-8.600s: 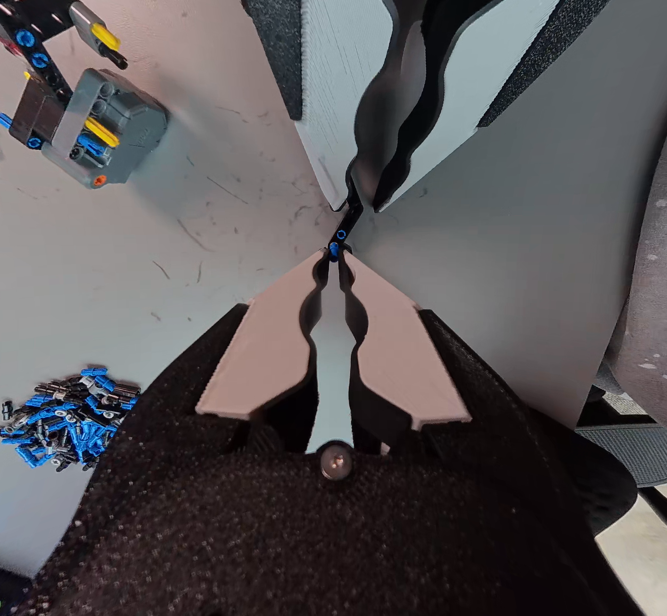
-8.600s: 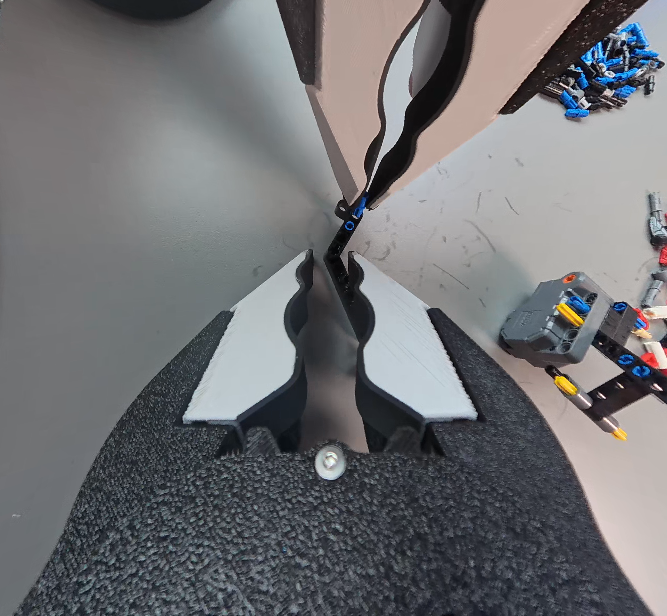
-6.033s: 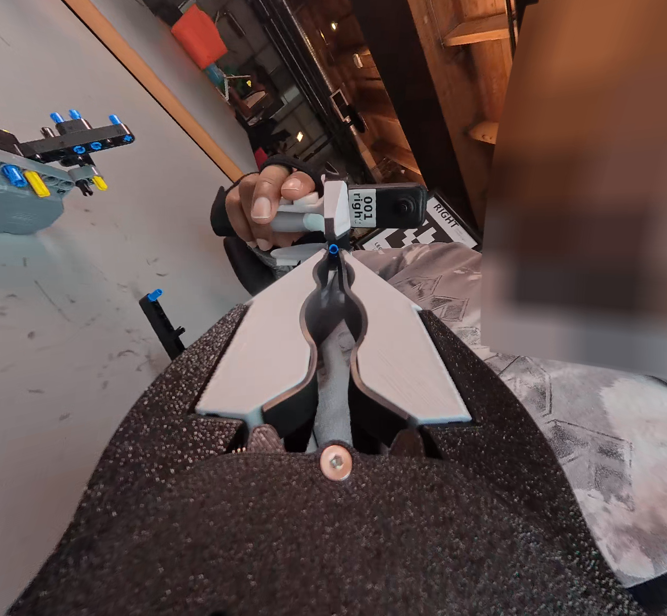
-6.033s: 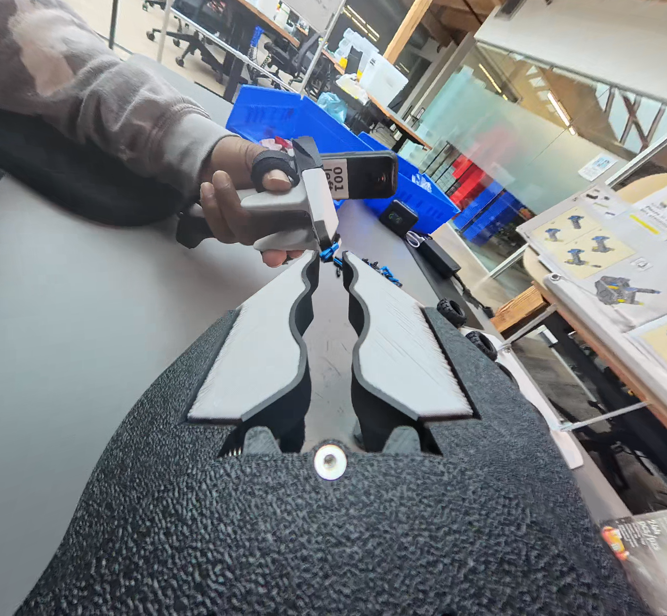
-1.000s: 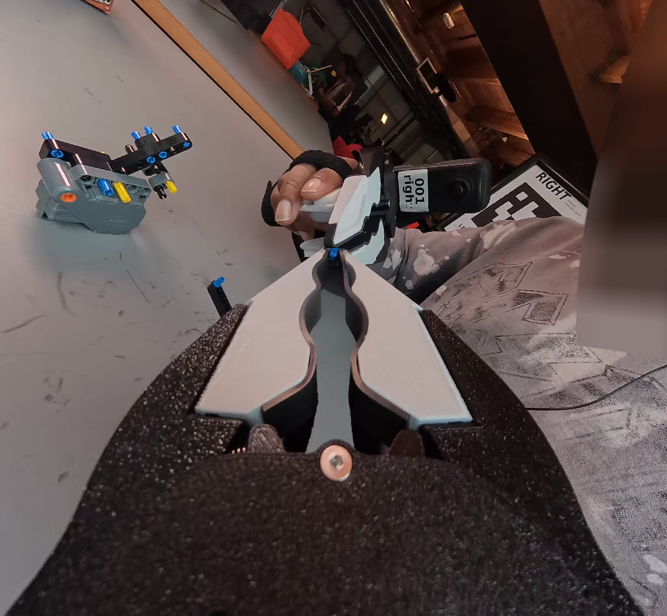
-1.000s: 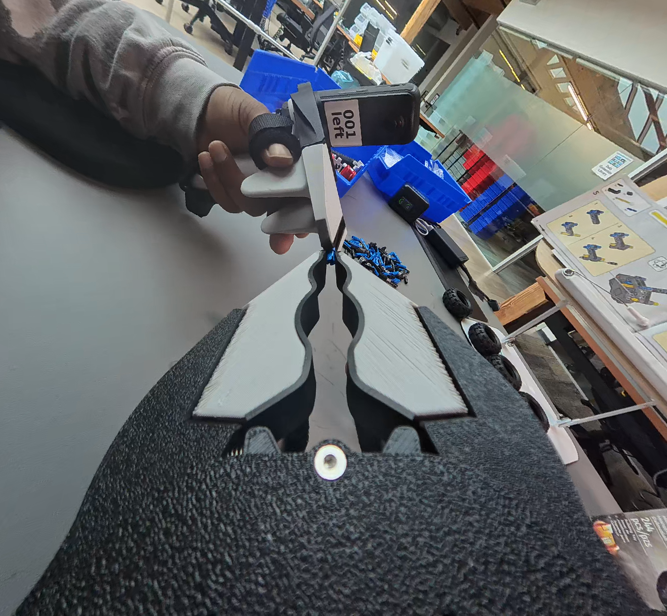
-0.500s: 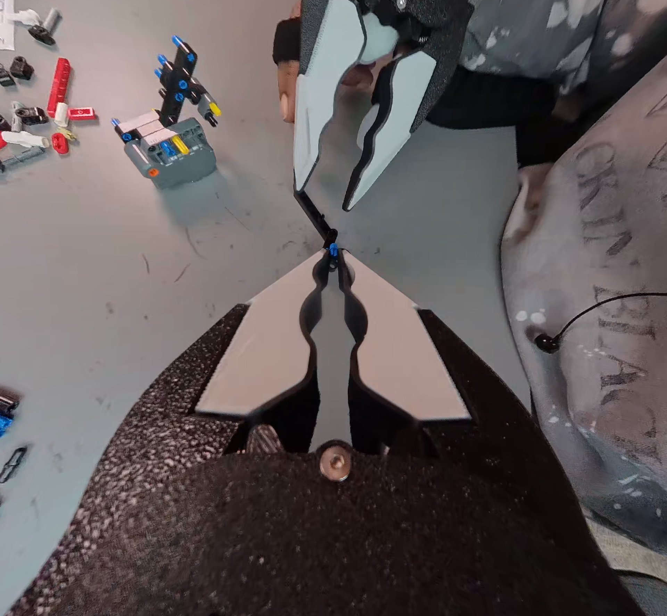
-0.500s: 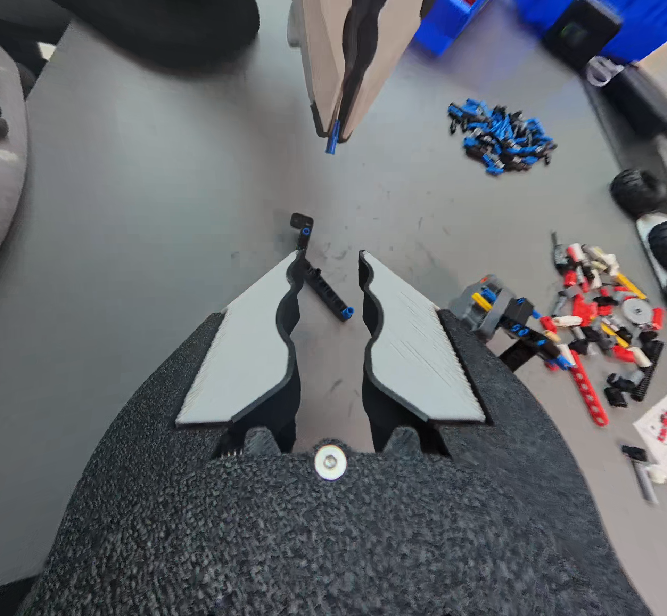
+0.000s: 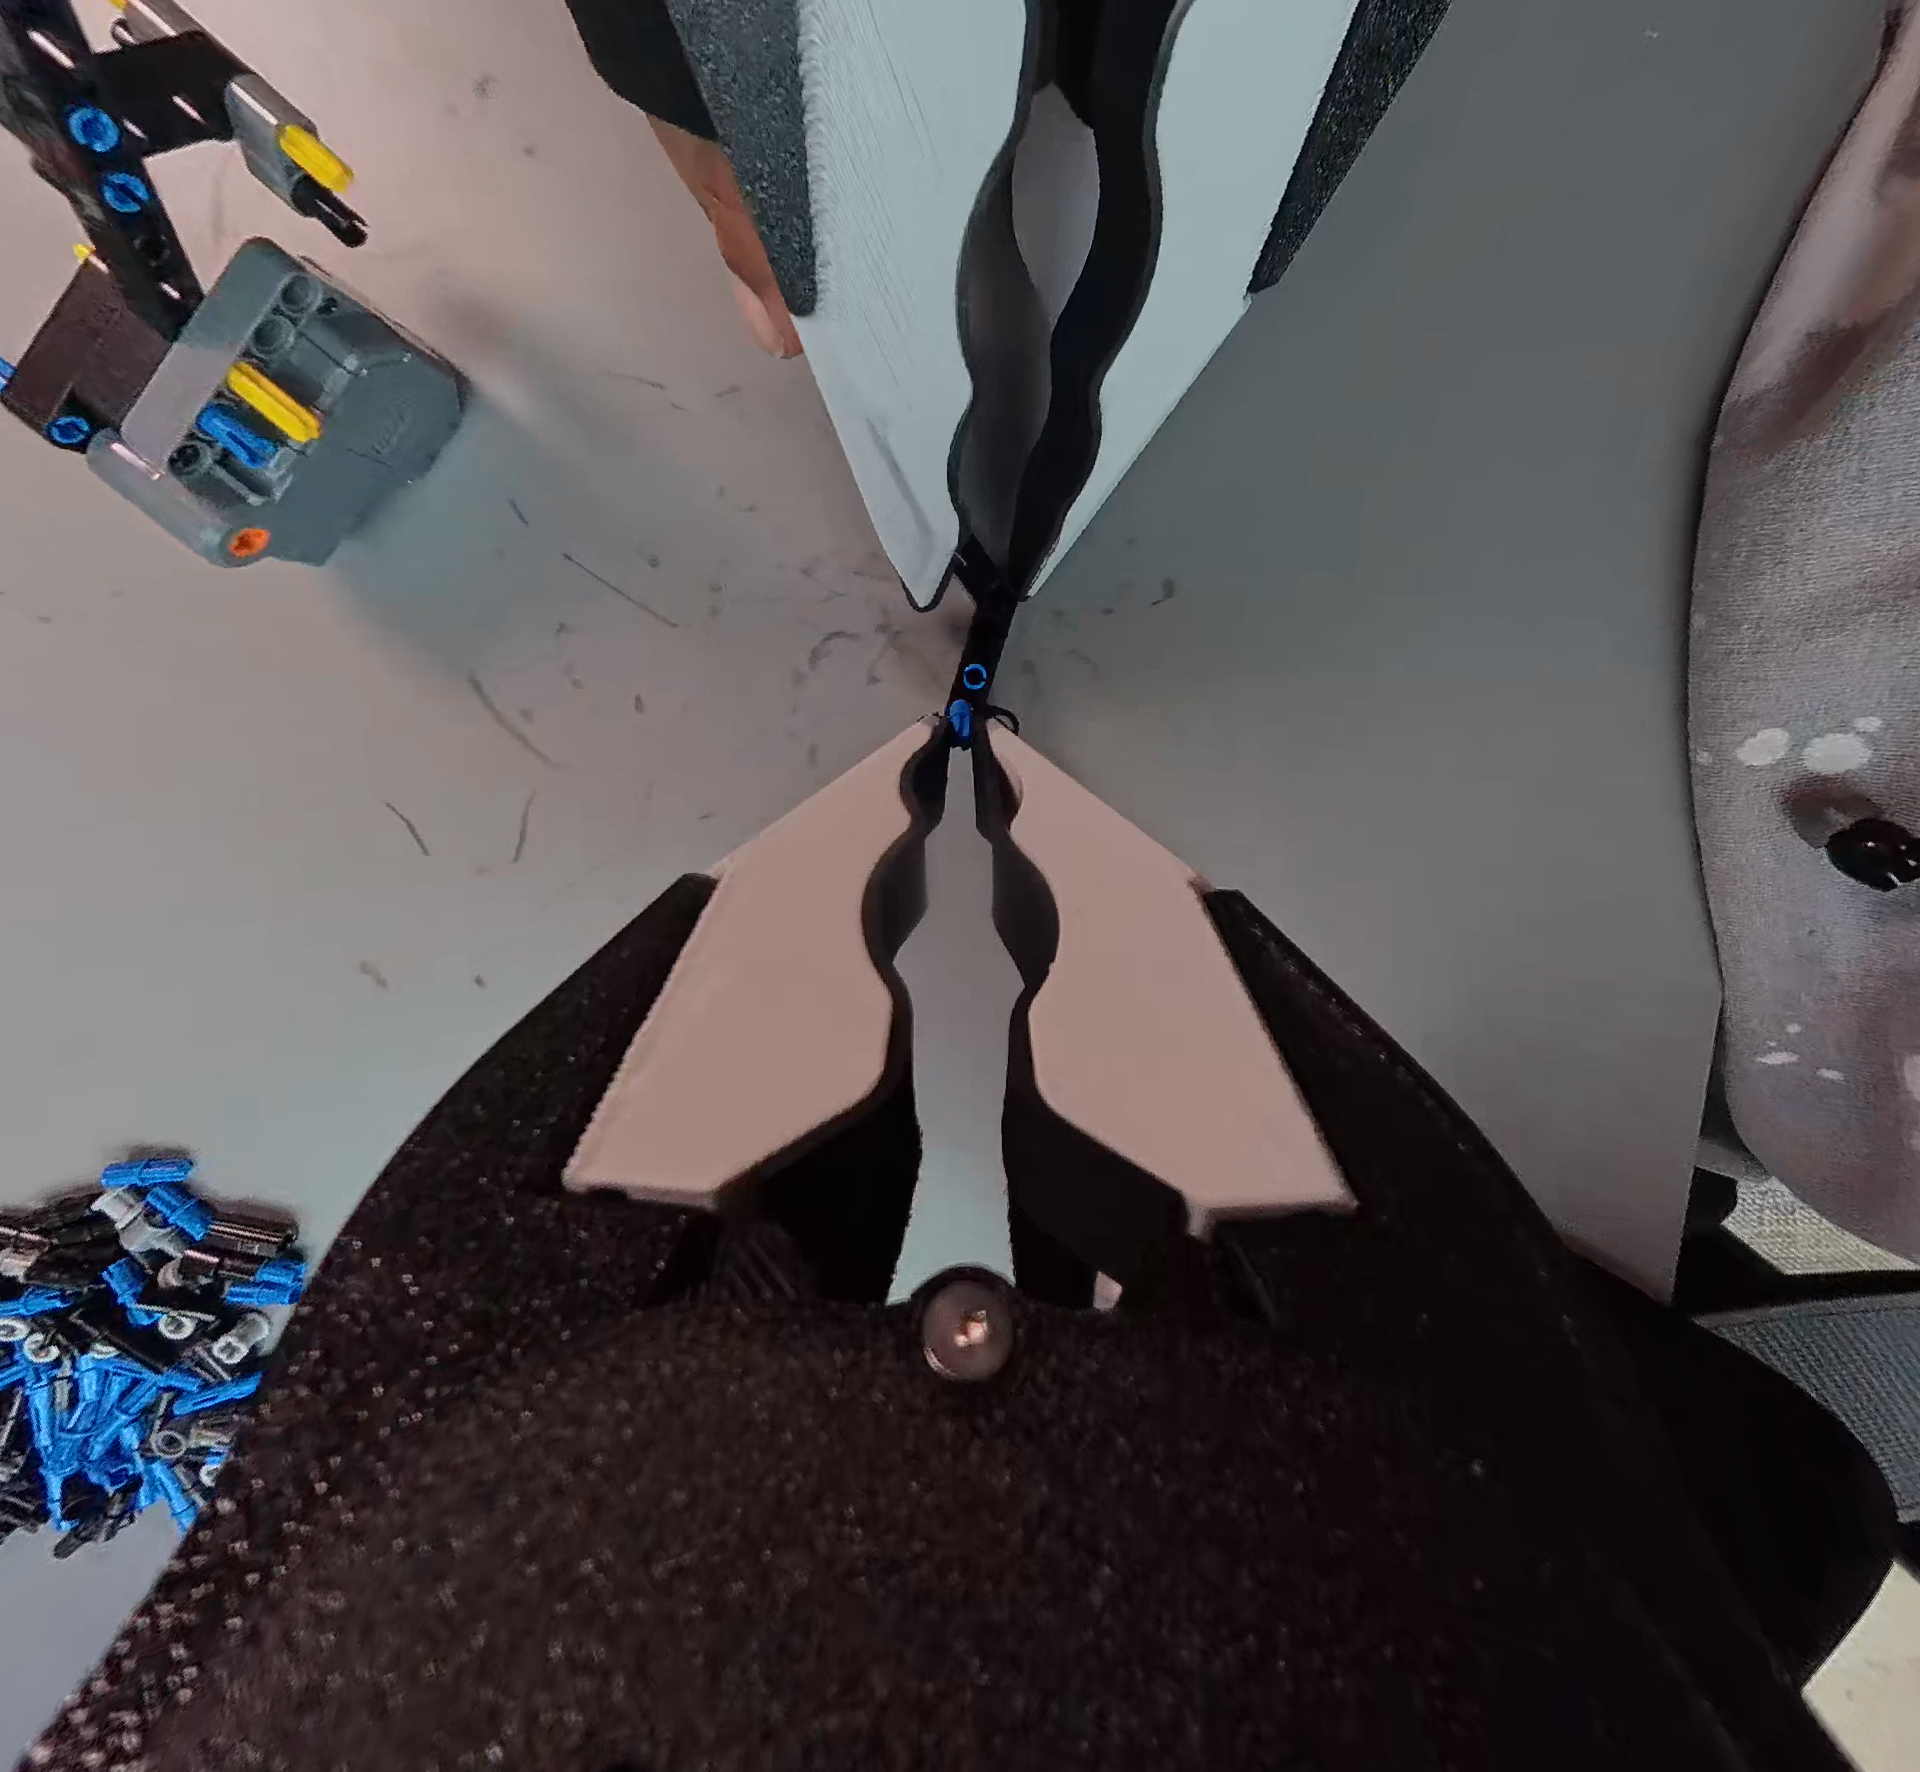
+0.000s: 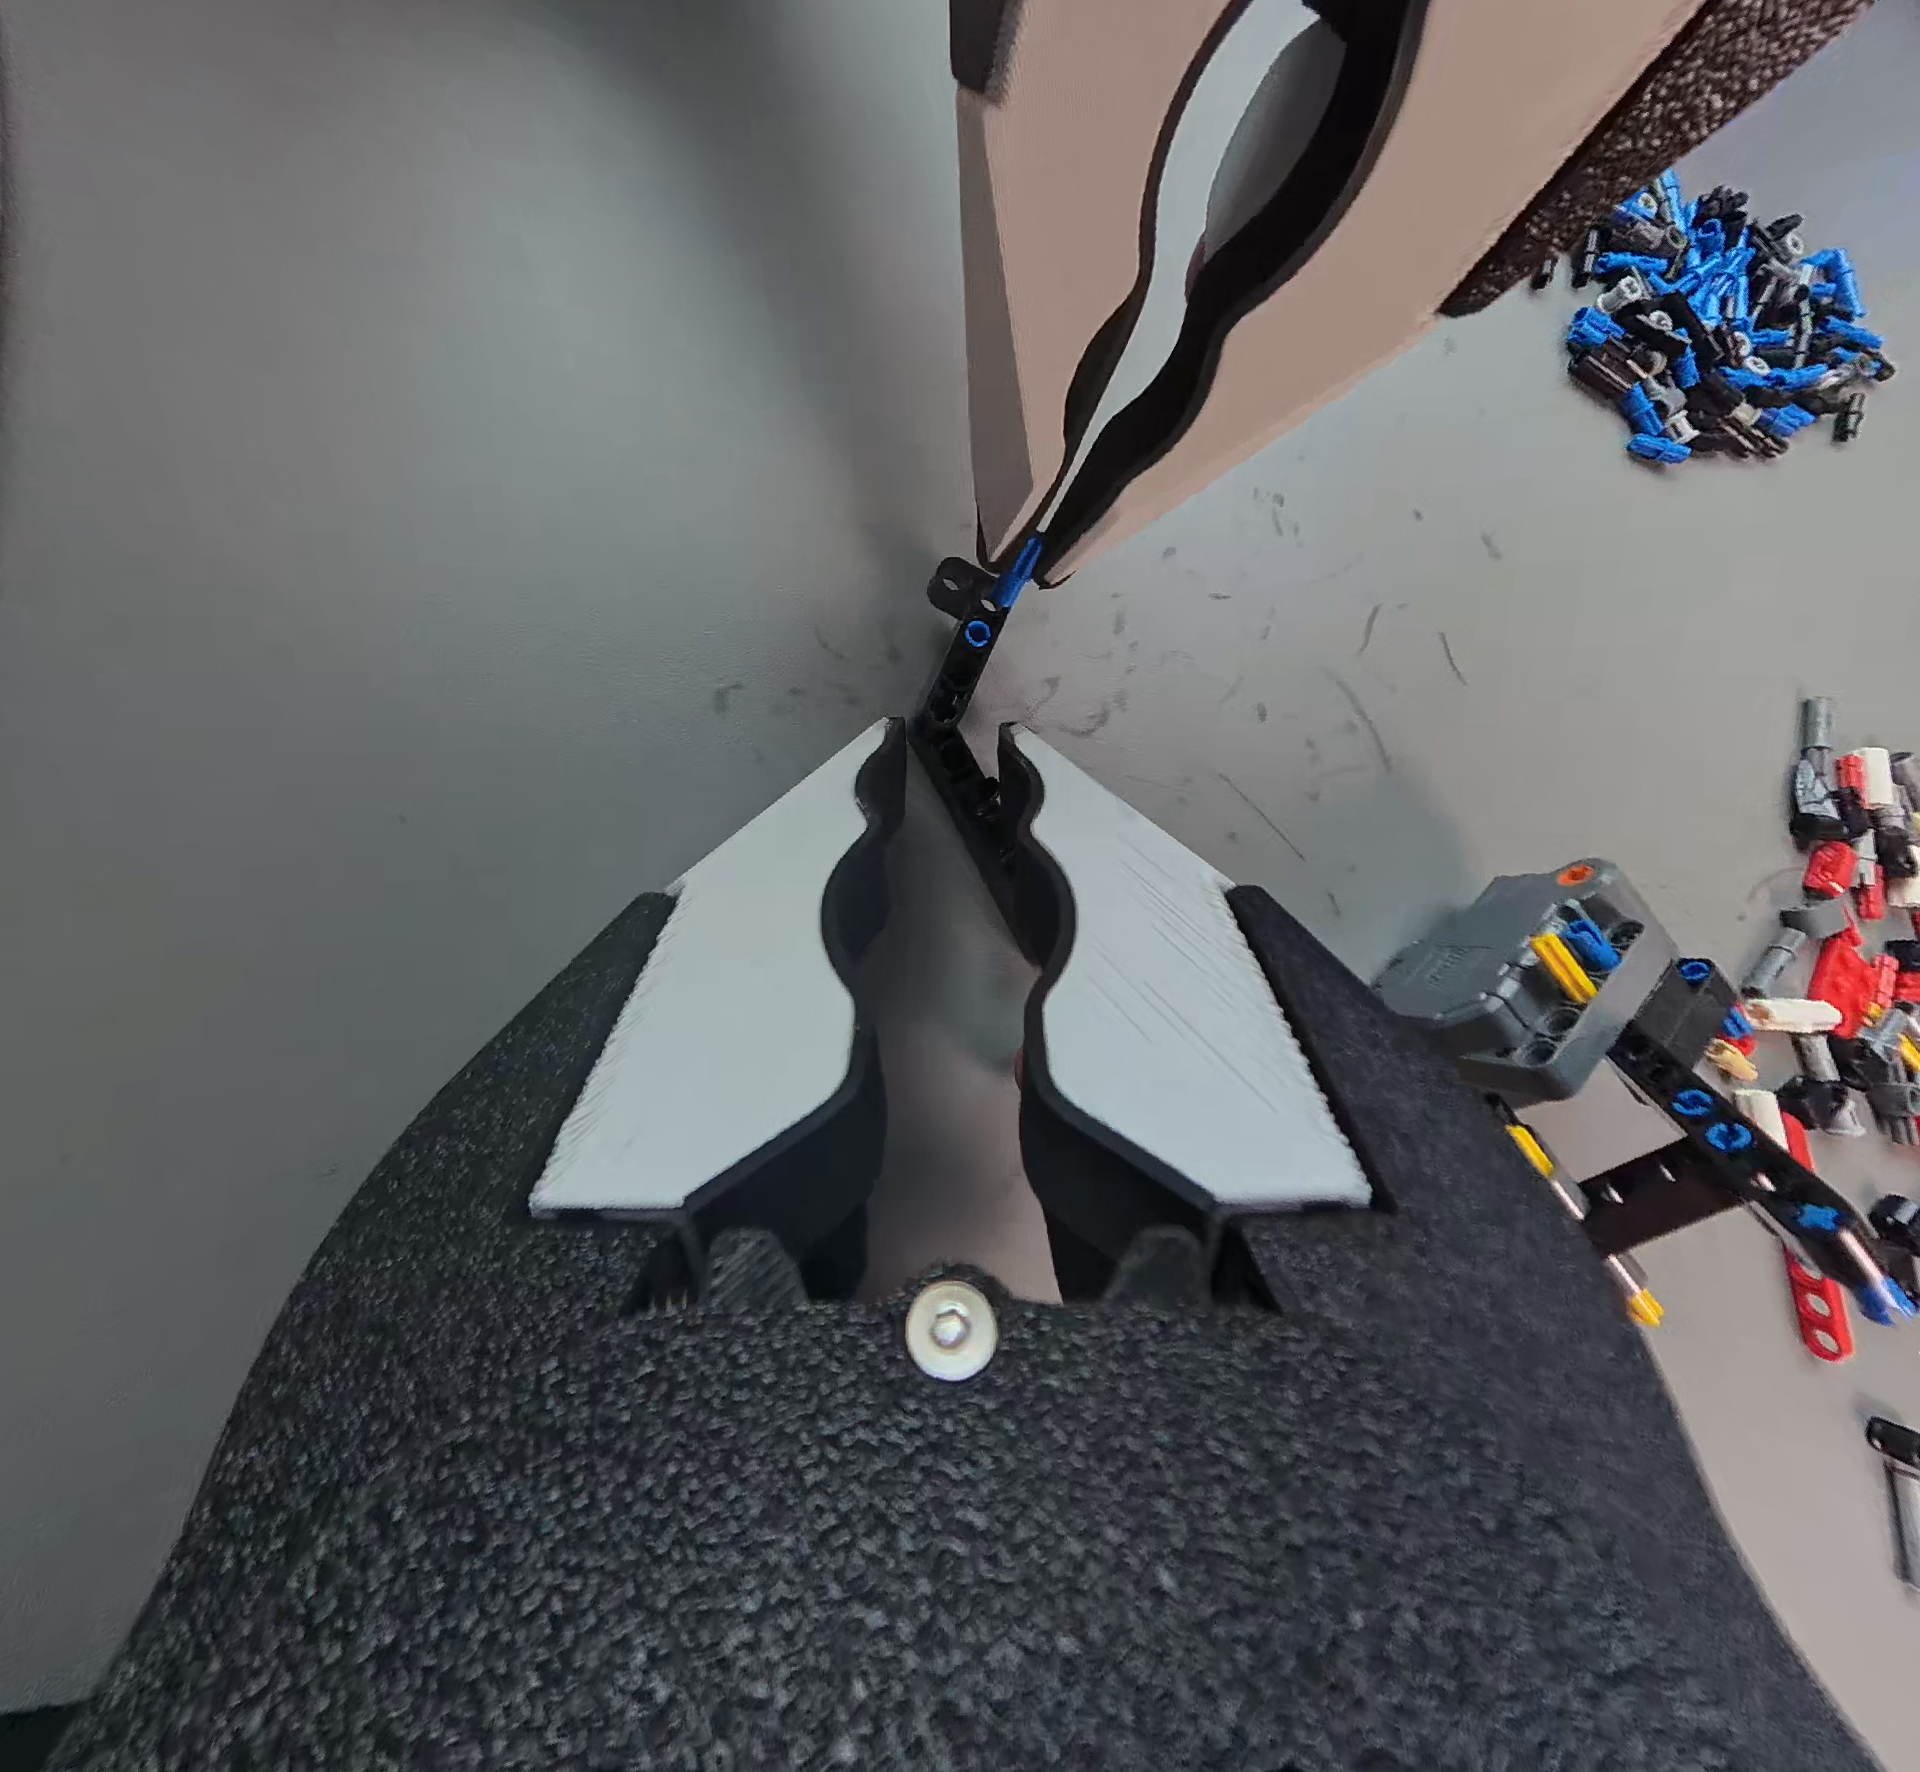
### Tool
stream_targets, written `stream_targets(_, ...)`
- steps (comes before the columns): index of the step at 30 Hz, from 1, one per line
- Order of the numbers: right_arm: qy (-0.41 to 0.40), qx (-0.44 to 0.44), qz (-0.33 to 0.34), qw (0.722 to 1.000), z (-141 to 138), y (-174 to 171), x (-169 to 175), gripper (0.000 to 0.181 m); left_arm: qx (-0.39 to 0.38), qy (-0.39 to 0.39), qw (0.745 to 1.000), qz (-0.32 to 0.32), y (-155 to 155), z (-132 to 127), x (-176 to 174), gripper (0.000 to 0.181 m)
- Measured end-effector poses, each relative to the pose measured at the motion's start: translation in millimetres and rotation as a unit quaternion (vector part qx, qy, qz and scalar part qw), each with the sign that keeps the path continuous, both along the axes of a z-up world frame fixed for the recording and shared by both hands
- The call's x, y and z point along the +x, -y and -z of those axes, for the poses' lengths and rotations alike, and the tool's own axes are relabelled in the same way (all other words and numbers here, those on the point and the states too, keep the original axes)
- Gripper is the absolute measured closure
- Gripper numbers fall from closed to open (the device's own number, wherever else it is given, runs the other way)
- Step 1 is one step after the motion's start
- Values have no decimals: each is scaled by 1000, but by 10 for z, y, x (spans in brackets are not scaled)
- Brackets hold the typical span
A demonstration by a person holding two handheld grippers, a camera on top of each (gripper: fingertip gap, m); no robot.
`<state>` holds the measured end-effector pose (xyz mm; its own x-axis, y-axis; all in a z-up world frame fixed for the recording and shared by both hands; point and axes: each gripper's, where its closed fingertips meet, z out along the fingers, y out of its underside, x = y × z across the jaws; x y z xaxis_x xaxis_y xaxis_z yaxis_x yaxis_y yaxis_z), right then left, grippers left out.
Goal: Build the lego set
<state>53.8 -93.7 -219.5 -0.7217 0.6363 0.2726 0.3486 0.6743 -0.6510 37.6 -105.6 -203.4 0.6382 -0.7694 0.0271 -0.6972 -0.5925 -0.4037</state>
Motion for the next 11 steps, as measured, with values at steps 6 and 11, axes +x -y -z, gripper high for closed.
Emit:
stream_targets(6, -1, -15, -1, 1000, 7, 14, 14, 167, -19, -35, 999, 20, -10, 24, 2, 177)
stream_targets(11, -12, -12, -9, 1000, 9, 22, 23, 169, -33, -69, 996, 40, -35, 22, 8, 178)
